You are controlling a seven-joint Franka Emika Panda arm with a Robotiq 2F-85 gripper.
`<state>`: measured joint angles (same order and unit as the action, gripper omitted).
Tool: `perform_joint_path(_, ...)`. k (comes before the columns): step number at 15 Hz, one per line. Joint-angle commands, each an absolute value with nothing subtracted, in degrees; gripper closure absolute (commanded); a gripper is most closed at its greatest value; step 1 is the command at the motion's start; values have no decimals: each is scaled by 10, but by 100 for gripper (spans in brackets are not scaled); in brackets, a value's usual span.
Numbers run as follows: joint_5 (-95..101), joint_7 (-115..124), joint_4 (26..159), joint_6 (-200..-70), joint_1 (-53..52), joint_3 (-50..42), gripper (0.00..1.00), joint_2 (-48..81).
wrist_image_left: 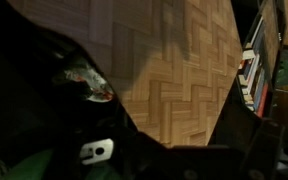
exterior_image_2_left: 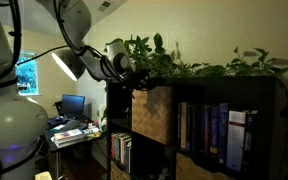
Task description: Pull out the basket, put three pairs of socks on the top of the shelf, then push the basket in
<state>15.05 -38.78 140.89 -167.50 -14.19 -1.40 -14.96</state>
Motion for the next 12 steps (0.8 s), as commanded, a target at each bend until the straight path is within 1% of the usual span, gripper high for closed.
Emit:
perform_joint_path(1,77,-433,1398,-1531,-185,-33,0,-192)
perform_joint_path(7,1,-453,1352,-1354,-160,-11,0,-213)
perform_joint_path(12,-27,-455,1337,-1268,-158,-10,0,-231)
